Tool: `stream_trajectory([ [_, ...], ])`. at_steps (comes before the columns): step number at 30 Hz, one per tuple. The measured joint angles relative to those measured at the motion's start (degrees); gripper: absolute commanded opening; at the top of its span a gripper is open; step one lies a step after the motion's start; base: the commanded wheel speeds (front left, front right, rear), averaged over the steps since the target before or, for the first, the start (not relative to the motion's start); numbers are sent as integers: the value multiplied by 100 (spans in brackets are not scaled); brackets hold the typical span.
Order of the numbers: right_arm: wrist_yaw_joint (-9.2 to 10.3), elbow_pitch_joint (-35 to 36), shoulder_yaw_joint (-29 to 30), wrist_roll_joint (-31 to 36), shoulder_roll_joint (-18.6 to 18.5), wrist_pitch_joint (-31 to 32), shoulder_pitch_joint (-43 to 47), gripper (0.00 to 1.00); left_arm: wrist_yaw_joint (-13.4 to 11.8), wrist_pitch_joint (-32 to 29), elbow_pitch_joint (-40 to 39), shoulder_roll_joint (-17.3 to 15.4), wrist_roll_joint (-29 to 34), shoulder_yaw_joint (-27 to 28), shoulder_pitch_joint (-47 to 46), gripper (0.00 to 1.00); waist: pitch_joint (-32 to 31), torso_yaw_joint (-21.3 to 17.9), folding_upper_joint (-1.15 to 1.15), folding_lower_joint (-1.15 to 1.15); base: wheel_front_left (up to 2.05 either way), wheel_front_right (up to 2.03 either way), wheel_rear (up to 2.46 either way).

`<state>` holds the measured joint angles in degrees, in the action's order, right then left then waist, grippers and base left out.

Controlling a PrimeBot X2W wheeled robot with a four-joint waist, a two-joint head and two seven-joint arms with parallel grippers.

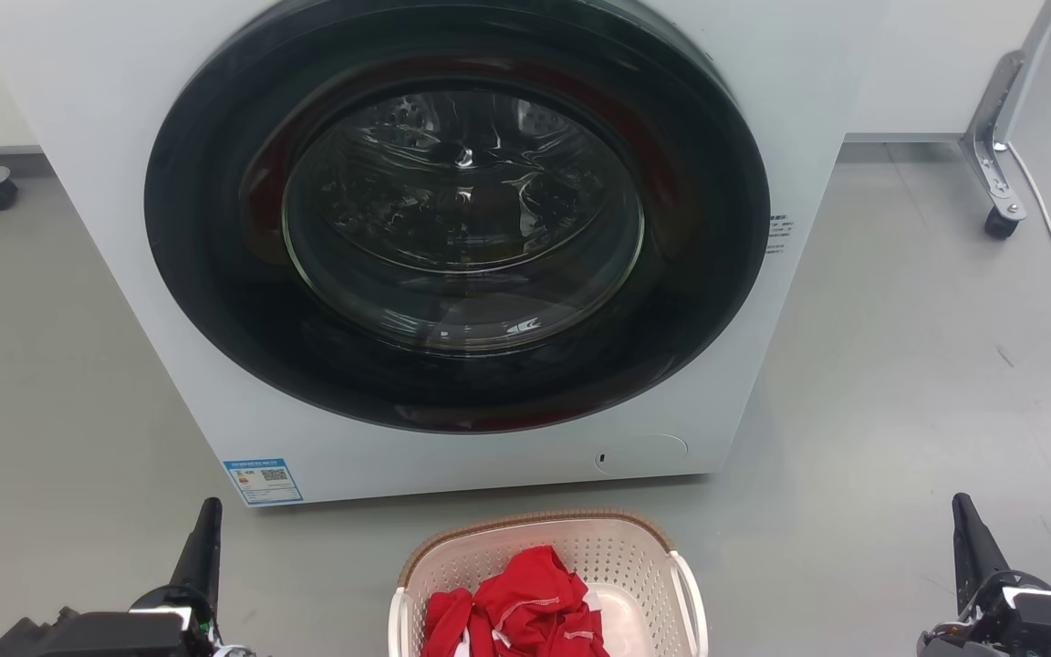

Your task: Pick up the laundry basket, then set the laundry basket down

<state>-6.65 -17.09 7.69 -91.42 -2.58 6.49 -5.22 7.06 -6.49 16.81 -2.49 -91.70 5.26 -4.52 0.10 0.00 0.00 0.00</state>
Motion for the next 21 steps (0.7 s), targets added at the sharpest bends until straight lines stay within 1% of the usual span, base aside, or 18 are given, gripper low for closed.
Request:
stream_trajectory([
  [21,0,-1,-1,-1,1,0,-1,0,0,0,5,0,0,0,0,0,0,0,0,0,0,0,0],
])
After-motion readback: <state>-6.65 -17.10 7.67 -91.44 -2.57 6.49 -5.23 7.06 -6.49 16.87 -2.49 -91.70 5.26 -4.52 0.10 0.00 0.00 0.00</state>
